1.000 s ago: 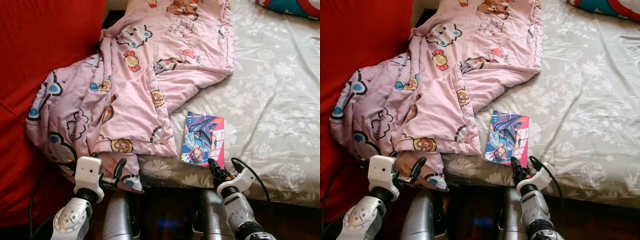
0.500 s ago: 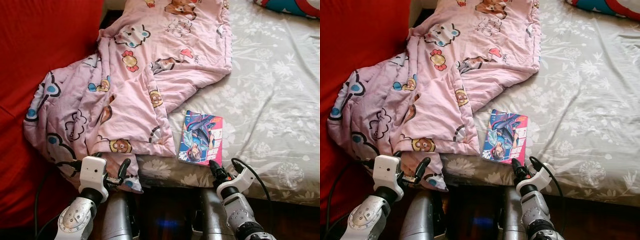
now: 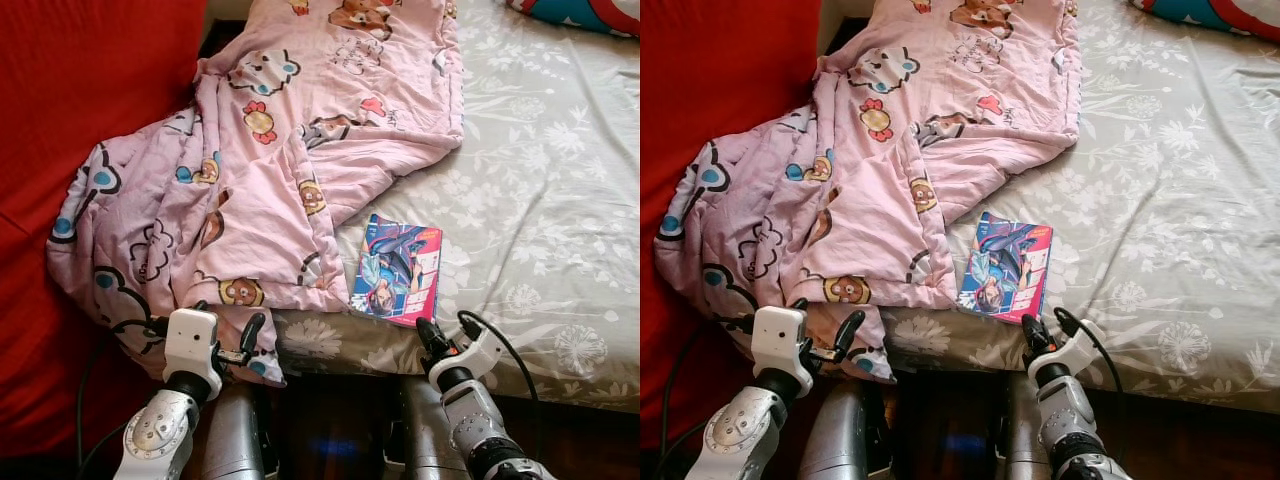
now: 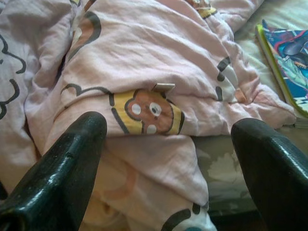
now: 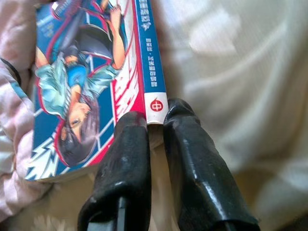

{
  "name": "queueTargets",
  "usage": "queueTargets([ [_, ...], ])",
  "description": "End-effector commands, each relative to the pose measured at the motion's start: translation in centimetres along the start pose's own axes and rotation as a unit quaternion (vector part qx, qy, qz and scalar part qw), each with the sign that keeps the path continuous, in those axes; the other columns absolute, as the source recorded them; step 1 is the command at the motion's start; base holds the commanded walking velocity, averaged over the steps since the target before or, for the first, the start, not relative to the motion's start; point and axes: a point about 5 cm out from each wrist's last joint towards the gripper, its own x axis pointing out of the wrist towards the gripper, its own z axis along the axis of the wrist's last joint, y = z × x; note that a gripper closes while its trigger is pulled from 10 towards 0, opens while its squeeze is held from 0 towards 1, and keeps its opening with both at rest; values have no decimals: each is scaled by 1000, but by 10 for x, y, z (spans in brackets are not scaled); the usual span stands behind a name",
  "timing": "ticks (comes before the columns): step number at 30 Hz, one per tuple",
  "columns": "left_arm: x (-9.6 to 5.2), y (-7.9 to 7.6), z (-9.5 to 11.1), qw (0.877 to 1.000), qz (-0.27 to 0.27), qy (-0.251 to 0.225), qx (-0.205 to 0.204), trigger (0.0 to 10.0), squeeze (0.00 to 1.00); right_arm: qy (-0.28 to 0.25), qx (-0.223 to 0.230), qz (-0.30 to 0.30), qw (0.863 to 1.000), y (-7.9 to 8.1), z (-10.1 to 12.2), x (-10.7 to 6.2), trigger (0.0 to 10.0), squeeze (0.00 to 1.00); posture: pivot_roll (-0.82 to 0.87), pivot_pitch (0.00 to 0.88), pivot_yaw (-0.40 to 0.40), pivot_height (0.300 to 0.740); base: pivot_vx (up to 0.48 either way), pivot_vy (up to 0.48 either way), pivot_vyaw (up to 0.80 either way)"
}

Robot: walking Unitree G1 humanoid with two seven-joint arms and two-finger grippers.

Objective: Clean up the room

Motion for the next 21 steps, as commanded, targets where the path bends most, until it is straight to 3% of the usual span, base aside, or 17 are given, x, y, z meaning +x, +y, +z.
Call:
queueTargets([
  [1, 0, 0, -7, 1000, 2, 11, 3, 10000, 0, -10, -17, 1, 1000, 4, 3, 2, 0, 0, 81, 233, 4, 583, 0, 0, 0],
  [3, 5, 0, -8, 1000, 5, 8, 2, 10000, 0, -25, -13, 5, 1000, 6, 8, 4, 0, 0, 75, 203, -5, 583, 0, 0, 0],
  [10, 23, 4, -9, 1000, 23, -4, 1, 10000, 0, -69, -79, 36, 994, 15, 21, 3, 0, 0, 42, 128, -25, 583, 0, 0, 0],
  [11, 24, 5, -10, 1000, 26, -4, 1, 10000, 0, -74, -91, 38, 992, 14, 22, 1, 10000, 0, 35, 115, -27, 583, 0, 0, 0],
  [16, 29, 11, -15, 999, 45, 0, -4, 10000, 0, -89, -133, 33, 987, 12, 28, -4, 10000, 0, 9, 86, -35, 583, 0, 0, 0],
  [21, 35, 15, -22, 998, 67, 4, -14, 10000, 0, -122, -235, 19, 964, 16, 44, -10, 10000, 0, -11, 62, -46, 583, 0, 0, 0],
])
